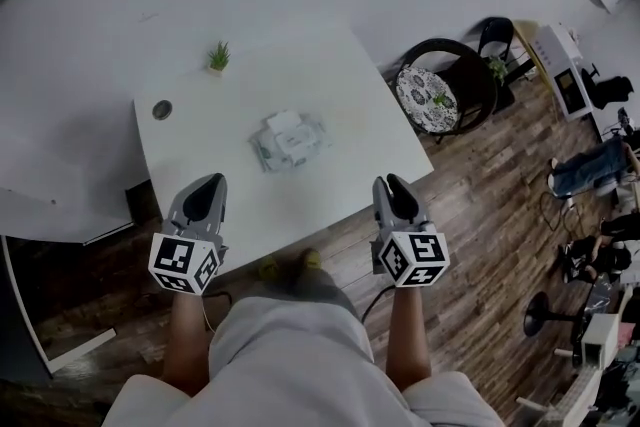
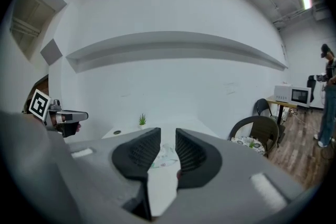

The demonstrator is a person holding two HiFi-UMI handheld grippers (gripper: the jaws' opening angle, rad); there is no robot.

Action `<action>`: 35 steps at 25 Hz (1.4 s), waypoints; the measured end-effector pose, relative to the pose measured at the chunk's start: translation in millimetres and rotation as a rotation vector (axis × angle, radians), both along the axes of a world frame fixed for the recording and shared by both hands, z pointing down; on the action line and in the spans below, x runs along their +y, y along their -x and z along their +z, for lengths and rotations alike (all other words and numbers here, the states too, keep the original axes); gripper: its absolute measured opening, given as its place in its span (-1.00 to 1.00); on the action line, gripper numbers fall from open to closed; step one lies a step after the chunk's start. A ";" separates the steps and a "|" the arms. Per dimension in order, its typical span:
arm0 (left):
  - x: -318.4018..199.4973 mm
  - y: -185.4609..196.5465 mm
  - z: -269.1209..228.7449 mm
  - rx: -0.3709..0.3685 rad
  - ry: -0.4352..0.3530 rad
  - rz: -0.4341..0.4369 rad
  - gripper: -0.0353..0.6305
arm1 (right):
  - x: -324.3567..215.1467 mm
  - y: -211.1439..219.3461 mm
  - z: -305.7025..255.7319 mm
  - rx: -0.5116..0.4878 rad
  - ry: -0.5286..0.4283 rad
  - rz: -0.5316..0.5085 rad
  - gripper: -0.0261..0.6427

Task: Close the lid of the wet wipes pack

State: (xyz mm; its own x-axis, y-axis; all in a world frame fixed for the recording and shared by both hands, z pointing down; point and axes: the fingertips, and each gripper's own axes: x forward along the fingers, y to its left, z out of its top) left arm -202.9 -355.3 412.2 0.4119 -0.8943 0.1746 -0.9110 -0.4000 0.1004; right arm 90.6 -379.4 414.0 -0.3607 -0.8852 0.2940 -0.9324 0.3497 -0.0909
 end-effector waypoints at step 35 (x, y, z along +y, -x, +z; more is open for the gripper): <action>-139.7 4.7 82.5 -0.044 0.188 -0.322 -0.89 | -230.4 74.8 104.9 0.032 0.216 -0.531 -0.64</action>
